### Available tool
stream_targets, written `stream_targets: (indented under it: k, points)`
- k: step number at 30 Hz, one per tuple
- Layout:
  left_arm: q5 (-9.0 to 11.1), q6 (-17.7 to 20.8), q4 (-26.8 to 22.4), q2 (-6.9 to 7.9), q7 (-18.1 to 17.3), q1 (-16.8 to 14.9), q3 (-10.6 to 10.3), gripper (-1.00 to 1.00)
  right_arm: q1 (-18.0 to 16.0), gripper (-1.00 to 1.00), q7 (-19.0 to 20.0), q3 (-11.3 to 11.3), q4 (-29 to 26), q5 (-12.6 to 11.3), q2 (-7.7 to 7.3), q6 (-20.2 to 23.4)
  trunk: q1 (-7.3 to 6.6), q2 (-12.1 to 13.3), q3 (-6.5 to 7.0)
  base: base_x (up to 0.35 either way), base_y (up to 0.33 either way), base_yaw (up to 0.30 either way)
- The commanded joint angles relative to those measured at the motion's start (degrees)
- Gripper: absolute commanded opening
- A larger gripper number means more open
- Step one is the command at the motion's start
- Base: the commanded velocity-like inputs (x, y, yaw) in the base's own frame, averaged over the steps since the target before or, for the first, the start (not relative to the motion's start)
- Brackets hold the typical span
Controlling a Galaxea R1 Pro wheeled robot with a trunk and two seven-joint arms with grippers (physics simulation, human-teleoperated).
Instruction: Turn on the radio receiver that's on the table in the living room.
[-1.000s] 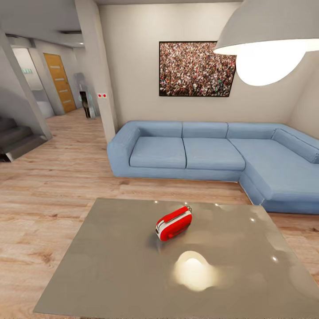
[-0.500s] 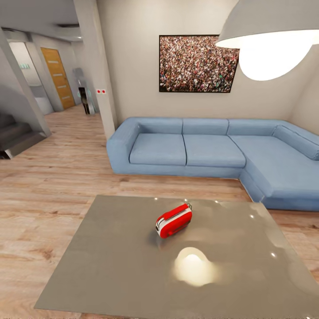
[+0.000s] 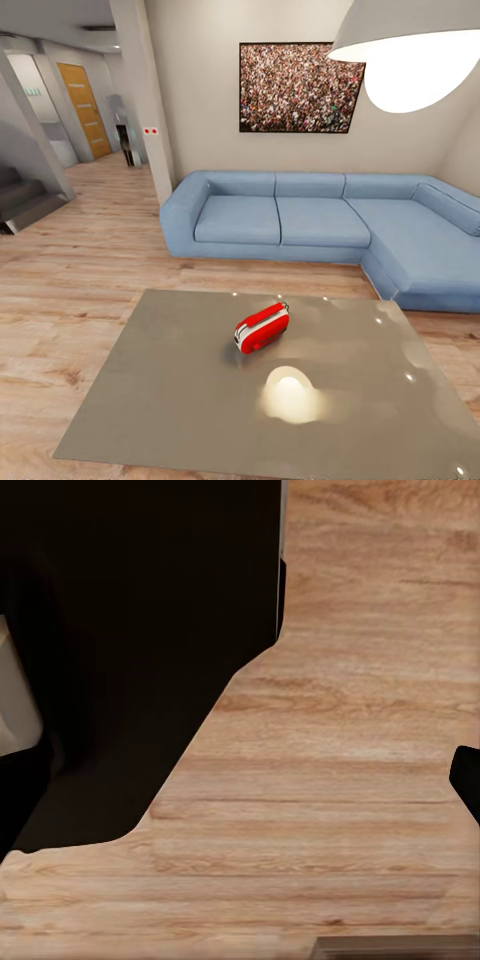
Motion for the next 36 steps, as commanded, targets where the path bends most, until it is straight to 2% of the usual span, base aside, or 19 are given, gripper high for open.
stream_targets:
  k: [1,17,25,36]
  points:
    - [0.0,0.0,0.0,0.0,0.0,0.0,0.0,1.0,0.0,1.0,0.0,0.0,0.0,0.0,0.0,0.0,0.0,0.0,-0.09,0.0,0.0,0.0]
    - [0.0,0.0,-0.1,-0.01,0.0,0.0,0.0,1.0,0.0,1.0,0.0,-0.1,0.0,0.0,0.0,0.0,0.0,0.0,-1.53,0.0,0.0,0.0]
    - [-0.2,0.0,0.1,-0.01,0.0,0.0,0.0,1.0,0.0,1.0,0.0,-0.1,0.0,0.0,0.0,0.0,0.0,0.0,-1.69,0.009,0.0,0.0]
    - [-0.4,0.4,0.1,-0.01,0.0,0.0,-0.1,1.0,0.0,1.0,0.0,0.0,0.0,0.0,0.0,0.0,0.0,0.0,-1.71,0.251,0.0,0.0]
